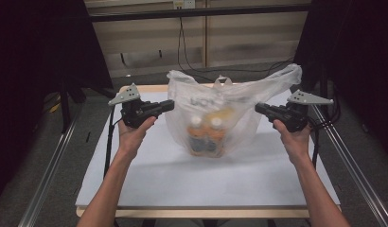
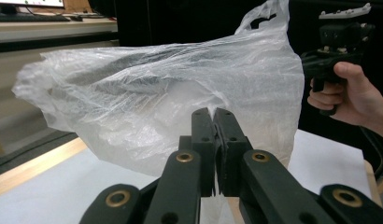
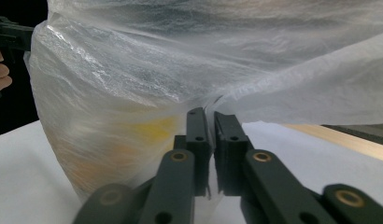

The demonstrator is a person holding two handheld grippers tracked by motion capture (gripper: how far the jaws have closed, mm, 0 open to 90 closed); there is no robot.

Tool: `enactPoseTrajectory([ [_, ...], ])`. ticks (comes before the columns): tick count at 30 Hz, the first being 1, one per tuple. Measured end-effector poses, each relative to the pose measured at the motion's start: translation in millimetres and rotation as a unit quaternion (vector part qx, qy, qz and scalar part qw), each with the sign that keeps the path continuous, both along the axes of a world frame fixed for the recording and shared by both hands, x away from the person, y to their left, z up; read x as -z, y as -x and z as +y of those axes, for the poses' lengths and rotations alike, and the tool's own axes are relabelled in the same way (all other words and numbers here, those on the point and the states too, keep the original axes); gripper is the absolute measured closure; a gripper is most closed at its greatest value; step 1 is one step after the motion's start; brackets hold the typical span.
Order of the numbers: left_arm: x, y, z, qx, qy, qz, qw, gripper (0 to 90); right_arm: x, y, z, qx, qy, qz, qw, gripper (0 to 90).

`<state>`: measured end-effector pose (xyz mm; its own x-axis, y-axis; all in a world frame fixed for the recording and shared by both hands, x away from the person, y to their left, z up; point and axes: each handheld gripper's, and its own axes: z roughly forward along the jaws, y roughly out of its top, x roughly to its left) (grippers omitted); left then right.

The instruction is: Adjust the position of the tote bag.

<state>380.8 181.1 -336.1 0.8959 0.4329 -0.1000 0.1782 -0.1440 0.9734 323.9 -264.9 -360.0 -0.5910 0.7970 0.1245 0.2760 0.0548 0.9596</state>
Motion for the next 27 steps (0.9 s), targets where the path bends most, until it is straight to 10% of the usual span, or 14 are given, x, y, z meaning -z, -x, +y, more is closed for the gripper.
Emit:
enactPoseTrajectory([
  [5,0.0,3.5,7.5,-0.005,0.002,-0.006,1.0000,89.5,-4.2,-0.4,1.6,-0.002,0.004,-0.002,1.0000,82.8],
  [19,-2.4,19.0,19.3,-0.005,-0.014,-0.031,0.9994,90.0,-18.5,-18.8,7.7,0.011,0.008,0.004,0.9999,46.5],
  [27,-4.1,25.4,29.9,-0.009,-0.005,-0.039,0.9992,90.0,-23.5,-38.4,6.7,0.043,0.001,0.024,0.9988,59.9],
])
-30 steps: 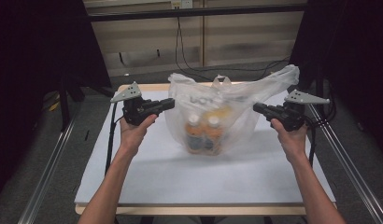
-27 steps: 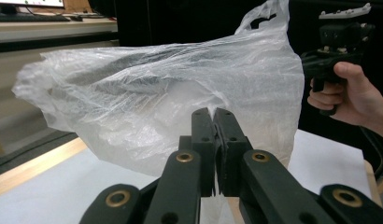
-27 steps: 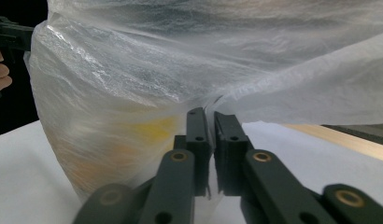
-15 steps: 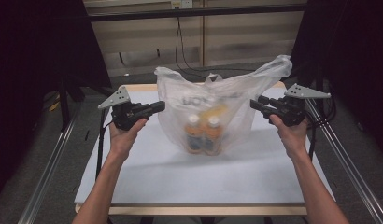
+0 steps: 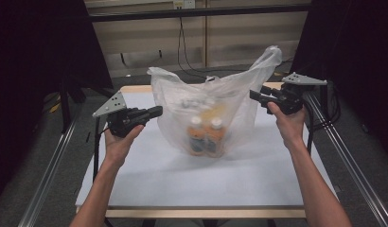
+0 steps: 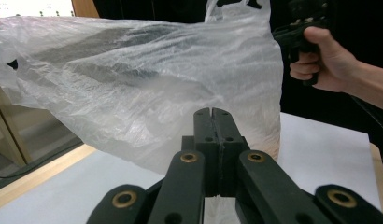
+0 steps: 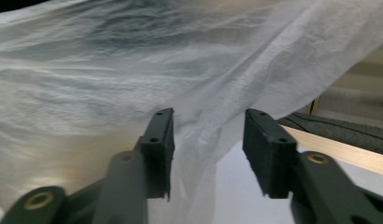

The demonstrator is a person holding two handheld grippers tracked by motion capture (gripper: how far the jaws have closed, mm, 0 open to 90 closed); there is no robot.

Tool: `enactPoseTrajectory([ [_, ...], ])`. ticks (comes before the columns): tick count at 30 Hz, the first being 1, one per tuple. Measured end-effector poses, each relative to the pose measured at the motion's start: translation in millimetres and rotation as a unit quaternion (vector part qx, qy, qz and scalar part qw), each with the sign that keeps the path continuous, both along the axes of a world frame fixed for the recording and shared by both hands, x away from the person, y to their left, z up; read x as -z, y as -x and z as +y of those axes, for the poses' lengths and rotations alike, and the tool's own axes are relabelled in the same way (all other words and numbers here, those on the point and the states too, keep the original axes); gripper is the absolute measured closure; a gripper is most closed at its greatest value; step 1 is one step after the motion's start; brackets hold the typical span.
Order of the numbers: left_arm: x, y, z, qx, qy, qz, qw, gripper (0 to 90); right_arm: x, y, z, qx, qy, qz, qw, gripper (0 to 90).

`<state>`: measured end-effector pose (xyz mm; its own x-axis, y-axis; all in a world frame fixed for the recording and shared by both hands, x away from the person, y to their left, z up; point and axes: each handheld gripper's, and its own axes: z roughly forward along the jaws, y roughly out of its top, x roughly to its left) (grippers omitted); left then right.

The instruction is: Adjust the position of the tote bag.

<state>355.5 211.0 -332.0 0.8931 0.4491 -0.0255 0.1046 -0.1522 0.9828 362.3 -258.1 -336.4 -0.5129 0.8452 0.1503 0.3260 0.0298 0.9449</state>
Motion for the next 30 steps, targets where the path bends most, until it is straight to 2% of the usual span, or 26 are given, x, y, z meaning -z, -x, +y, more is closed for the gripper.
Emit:
enactPoseTrajectory([
  [1,-3.0,2.1,4.6,-0.005,0.002,-0.005,1.0000,90.0,-1.0,-4.2,0.9,-0.002,0.004,-0.002,1.0000,78.7],
  [4,-2.8,2.6,11.5,-0.014,0.000,-0.002,0.9999,90.0,-5.9,-4.0,4.9,-0.014,0.006,-0.006,0.9999,90.0],
  [6,0.8,0.3,16.2,-0.016,0.007,0.000,0.9998,89.4,-8.8,-0.6,8.2,-0.022,0.007,-0.013,0.9996,90.0],
  [7,3.6,-1.1,18.3,-0.026,0.019,0.003,0.9995,84.9,-10.0,1.2,9.6,-0.025,0.012,-0.015,0.9995,90.0],
  [8,5.9,-2.6,18.7,-0.036,0.026,0.009,0.9990,72.4,-11.5,4.2,11.3,-0.028,0.019,-0.018,0.9993,90.0],
  [9,8.7,-5.5,19.0,-0.038,0.019,0.014,0.9990,65.2,-12.5,6.4,12.4,-0.031,0.019,-0.018,0.9992,90.0],
  [10,9.9,-6.3,18.4,-0.044,0.009,0.017,0.9988,62.4,-14.0,8.8,13.3,-0.030,0.024,-0.020,0.9990,90.0],
  [11,12.5,-8.0,16.5,-0.044,0.008,0.022,0.9987,59.7,-15.0,9.9,13.5,-0.032,0.025,-0.022,0.9990,90.0],
  [14,18.3,-13.7,13.5,-0.040,0.006,0.042,0.9983,41.8,-18.5,13.3,13.7,-0.036,0.026,-0.027,0.9986,90.0],
  [16,20.3,-15.6,11.8,-0.042,0.011,0.050,0.9978,32.8,-19.8,15.6,14.7,-0.040,0.031,-0.029,0.9983,90.0],
  [19,24.7,-23.1,8.9,-0.041,0.003,0.058,0.9975,24.1,-21.4,18.5,17.1,-0.047,0.031,-0.033,0.9978,90.0],
  [21,28.5,-27.9,5.4,-0.025,0.011,0.068,0.9973,22.9,-22.6,19.9,18.9,-0.051,0.032,-0.035,0.9976,90.0],
  [22,28.5,-27.9,5.4,-0.025,0.011,0.068,0.9973,22.3,-22.6,19.9,18.9,-0.051,0.032,-0.035,0.9976,90.0],
  [24,32.8,-28.7,-2.3,-0.014,0.003,0.073,0.9972,23.8,-25.4,22.1,23.1,-0.058,0.039,-0.038,0.9969,90.0],
  [26,35.6,-27.8,-7.5,-0.001,-0.012,0.078,0.9969,29.8,-27.7,23.0,24.9,-0.058,0.047,-0.038,0.9965,90.0],
  [27,35.6,-27.8,-7.5,-0.001,-0.012,0.078,0.9969,36.6,-27.7,23.0,24.9,-0.058,0.047,-0.038,0.9965,90.0],
  [28,36.7,-24.9,-9.1,-0.003,-0.012,0.061,0.9981,53.6,-29.5,23.4,25.8,-0.060,0.050,-0.039,0.9962,90.0],
  [29,36.7,-24.9,-9.1,-0.003,-0.012,0.061,0.9981,59.1,-29.5,23.4,25.8,-0.060,0.050,-0.039,0.9962,90.0],
  [30,35.0,-24.6,-7.6,0.001,-0.003,0.057,0.9984,59.1,-29.7,23.5,26.1,-0.061,0.050,-0.038,0.9962,90.0],
])
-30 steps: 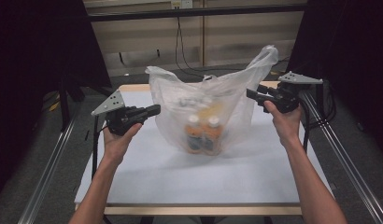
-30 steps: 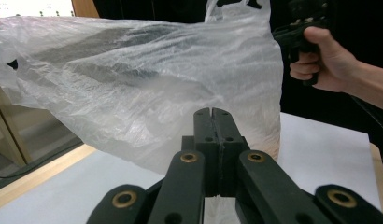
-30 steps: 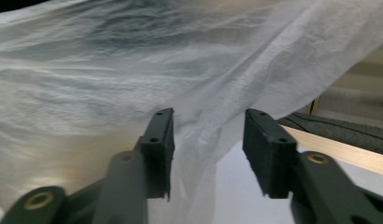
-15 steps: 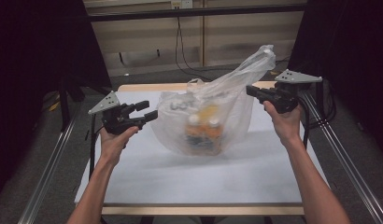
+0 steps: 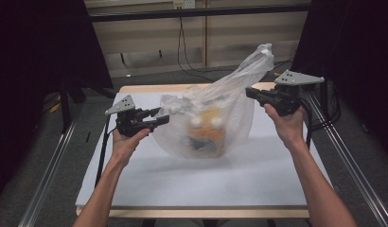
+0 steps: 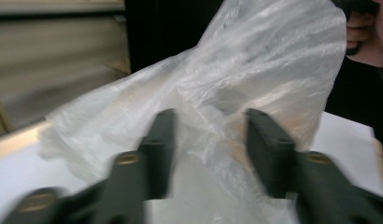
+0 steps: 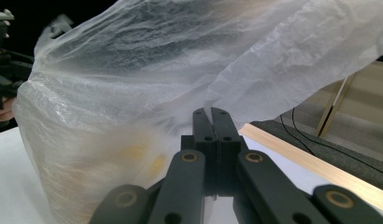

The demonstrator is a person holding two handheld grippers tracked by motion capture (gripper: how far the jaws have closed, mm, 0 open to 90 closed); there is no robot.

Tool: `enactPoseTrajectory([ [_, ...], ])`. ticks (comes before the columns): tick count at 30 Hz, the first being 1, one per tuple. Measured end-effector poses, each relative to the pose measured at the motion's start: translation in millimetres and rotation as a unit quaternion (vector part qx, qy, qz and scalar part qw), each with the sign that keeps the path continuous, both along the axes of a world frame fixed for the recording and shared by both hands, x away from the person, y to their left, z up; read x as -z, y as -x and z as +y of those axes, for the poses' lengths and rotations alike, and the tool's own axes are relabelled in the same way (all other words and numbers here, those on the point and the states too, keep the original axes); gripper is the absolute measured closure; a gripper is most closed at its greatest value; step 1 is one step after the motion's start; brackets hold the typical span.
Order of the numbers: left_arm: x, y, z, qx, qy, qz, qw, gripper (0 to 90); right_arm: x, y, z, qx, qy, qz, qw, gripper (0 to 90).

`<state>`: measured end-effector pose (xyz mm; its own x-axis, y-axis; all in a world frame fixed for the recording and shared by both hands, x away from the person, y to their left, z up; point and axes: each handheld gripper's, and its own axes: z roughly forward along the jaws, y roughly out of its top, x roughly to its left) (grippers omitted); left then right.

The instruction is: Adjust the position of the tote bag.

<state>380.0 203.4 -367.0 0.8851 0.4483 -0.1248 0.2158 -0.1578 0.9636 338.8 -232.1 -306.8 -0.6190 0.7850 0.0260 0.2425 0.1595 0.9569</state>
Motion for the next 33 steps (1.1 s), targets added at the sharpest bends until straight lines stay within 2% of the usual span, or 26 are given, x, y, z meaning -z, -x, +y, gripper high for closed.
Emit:
enactPoseTrajectory([
  [1,-2.5,0.5,1.1,0.000,0.004,-0.007,1.0000,77.3,-0.2,0.5,0.6,-0.002,0.005,-0.001,1.0000,90.0],
  [3,-6.3,0.5,3.7,0.001,0.015,-0.009,0.9998,85.1,-0.9,1.1,0.8,-0.003,0.005,-0.001,1.0000,90.0],
  [4,-7.8,1.6,4.5,-0.003,0.015,-0.011,0.9998,87.5,-1.8,1.8,0.7,-0.004,0.006,-0.002,1.0000,90.0],
  [7,-11.1,5.6,6.1,-0.006,0.010,-0.022,0.9997,87.5,-3.3,3.0,0.7,-0.004,0.008,-0.003,1.0000,90.0],
  [8,-13.0,9.6,7.3,-0.005,0.014,-0.028,0.9995,87.5,-4.1,3.9,0.6,-0.005,0.010,-0.002,0.9999,90.0],
  [10,-16.4,15.7,10.8,-0.004,0.007,-0.043,0.9991,87.2,-4.9,7.0,-0.1,-0.006,0.017,-0.002,0.9998,90.0],
  [13,-21.3,30.5,14.0,0.009,-0.014,-0.057,0.9982,88.6,-5.2,13.7,-3.3,-0.006,0.017,-0.005,0.9998,90.0],
  [16,-22.4,41.7,15.5,0.015,-0.023,-0.071,0.9971,89.7,-3.4,20.8,-6.8,-0.008,0.016,-0.008,0.9998,90.0],
  [18,-21.4,48.0,15.5,0.013,-0.027,-0.075,0.9967,89.8,-2.0,24.6,-9.0,-0.009,0.017,-0.009,0.9998,90.0],
  [20,-20.4,52.6,16.5,0.007,-0.046,-0.085,0.9953,89.9,0.1,28.9,-11.7,-0.010,0.016,-0.011,0.9998,90.0],
  [25,-13.9,54.6,22.5,-0.002,-0.064,-0.086,0.9943,89.9,5.9,34.7,-16.5,-0.010,0.013,-0.013,0.9998,90.0],
  [27,-8.5,52.7,24.2,-0.007,-0.063,-0.078,0.9949,90.0,10.9,34.6,-18.7,-0.008,0.012,-0.012,0.9998,90.0],
  [29,0.4,49.8,23.0,-0.010,-0.074,-0.069,0.9948,90.0,19.2,33.4,-19.8,-0.008,0.004,-0.006,0.9999,90.0],
  [33,7.4,45.8,20.7,-0.002,-0.075,-0.063,0.9952,90.0,30.2,31.3,-20.8,-0.009,0.001,0.002,1.0000,90.0],
])
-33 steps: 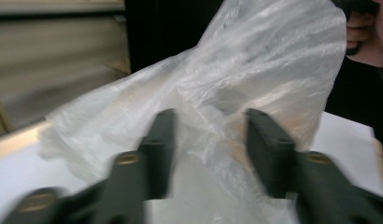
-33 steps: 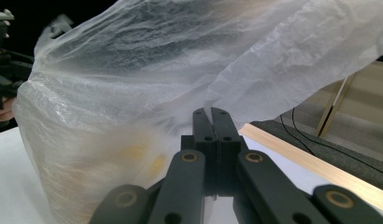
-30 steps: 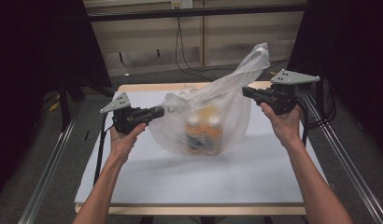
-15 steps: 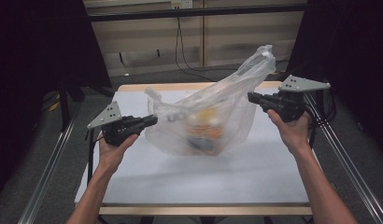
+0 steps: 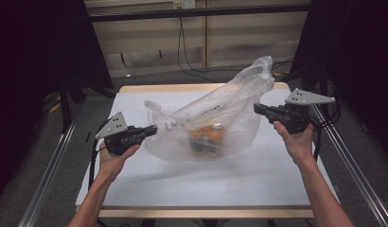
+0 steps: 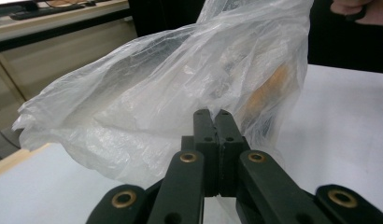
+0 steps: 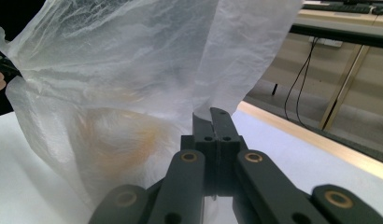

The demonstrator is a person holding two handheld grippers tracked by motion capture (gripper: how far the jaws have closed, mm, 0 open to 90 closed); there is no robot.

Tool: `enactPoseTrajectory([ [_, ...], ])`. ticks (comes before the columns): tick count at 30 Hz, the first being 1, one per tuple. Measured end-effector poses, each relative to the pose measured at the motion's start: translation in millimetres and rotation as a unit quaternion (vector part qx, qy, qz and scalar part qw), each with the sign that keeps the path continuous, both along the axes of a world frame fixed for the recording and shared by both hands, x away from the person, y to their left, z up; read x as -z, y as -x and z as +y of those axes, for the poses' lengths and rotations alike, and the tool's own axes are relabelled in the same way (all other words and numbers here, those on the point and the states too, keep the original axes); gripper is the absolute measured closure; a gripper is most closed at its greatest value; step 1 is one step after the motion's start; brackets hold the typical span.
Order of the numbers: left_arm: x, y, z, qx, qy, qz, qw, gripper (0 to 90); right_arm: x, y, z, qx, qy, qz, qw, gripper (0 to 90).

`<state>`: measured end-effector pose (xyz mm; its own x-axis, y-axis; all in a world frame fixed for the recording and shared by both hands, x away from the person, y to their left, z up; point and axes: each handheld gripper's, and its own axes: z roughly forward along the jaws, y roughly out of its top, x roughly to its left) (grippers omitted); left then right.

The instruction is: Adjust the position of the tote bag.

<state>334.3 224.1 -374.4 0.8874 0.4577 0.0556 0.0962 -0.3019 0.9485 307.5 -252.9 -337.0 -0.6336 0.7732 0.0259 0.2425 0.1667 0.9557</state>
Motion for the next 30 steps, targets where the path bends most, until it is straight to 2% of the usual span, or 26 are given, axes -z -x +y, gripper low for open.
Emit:
enactPoseTrajectory([
  [3,4.1,0.0,-4.2,0.004,-0.008,0.005,0.9999,90.0,6.8,0.1,-0.2,0.000,-0.005,0.008,1.0000,90.0],
  [7,8.7,-0.4,-8.2,0.005,-0.025,0.003,0.9997,90.0,13.7,-0.4,0.1,-0.002,0.001,0.016,0.9999,90.0],
  [8,12.5,-1.8,-9.4,0.003,-0.028,0.007,0.9996,90.0,17.9,-1.5,-0.5,0.003,0.010,0.023,0.9997,90.0],
  [9,13.6,-2.9,-9.1,0.007,-0.032,0.008,0.9994,90.0,18.8,-2.2,-1.7,0.002,0.006,0.023,0.9997,90.0],
  [13,18.4,-5.4,-10.8,0.007,-0.034,0.015,0.9993,90.0,20.7,-3.8,-2.8,0.004,0.006,0.026,0.9996,90.0],
  [15,20.9,-6.8,-11.6,0.006,-0.042,0.016,0.9990,90.0,24.7,-5.8,-1.7,0.007,0.015,0.033,0.9993,90.0],
  [19,24.6,-9.6,-12.7,0.006,-0.039,0.022,0.9990,90.0,30.8,-9.5,-1.4,0.009,0.020,0.042,0.9989,90.0],
  [20,26.7,-11.8,-12.5,0.004,-0.048,0.021,0.9986,90.0,36.7,-13.2,-0.5,0.011,0.022,0.050,0.9984,90.0],
  [21,28.8,-12.9,-13.4,0.003,-0.043,0.027,0.9987,90.0,38.8,-14.6,0.1,0.011,0.024,0.052,0.9983,90.0],
  [23,32.7,-16.1,-13.8,0.003,-0.050,0.030,0.9983,90.0,44.5,-19.0,2.4,0.012,0.030,0.060,0.9977,90.0],
  [27,37.7,-16.8,-14.9,0.007,-0.062,0.036,0.9974,90.0,50.3,-20.8,4.7,0.008,0.037,0.068,0.9970,90.0],
  [30,40.9,-16.5,-15.7,0.009,-0.062,0.043,0.9971,90.0,53.7,-19.9,3.5,0.007,0.041,0.076,0.9963,90.0],
])
